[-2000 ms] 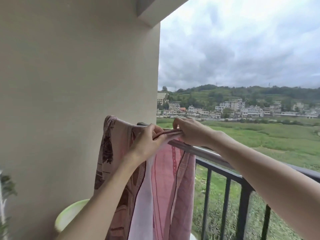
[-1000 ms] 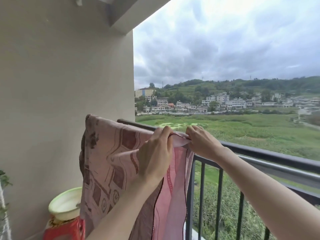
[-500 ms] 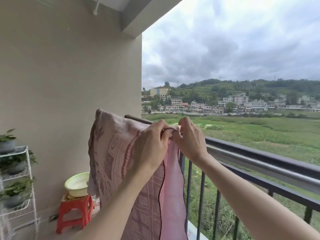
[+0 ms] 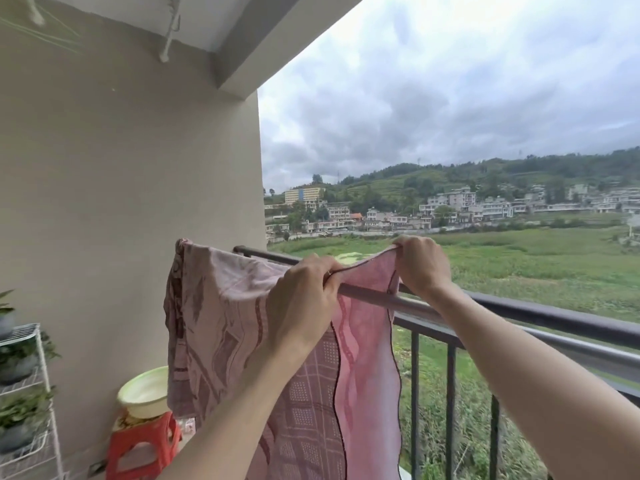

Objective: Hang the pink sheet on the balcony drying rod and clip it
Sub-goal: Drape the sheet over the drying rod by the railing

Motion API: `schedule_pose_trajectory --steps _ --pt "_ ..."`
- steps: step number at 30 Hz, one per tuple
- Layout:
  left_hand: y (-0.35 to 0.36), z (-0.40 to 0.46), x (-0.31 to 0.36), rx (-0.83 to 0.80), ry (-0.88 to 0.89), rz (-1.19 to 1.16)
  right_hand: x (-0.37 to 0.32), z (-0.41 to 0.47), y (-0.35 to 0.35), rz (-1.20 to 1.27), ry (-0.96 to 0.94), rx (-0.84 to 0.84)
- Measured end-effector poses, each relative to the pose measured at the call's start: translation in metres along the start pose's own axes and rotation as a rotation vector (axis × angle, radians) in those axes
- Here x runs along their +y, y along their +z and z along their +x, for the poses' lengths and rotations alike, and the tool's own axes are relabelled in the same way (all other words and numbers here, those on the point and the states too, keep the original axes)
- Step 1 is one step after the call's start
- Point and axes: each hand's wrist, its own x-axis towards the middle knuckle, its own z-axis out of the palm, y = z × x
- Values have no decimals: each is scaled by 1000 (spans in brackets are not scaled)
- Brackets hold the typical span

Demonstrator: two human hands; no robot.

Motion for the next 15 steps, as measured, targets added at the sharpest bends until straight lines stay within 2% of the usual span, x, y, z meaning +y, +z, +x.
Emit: schedule_pose_trajectory --steps 5,15 --pt "19 -20 34 -4 -49 -25 40 -26 -57 -66 -12 -229" --pt "37 -59 165 59 -59 -71 116 -63 -167 -94 -16 -356"
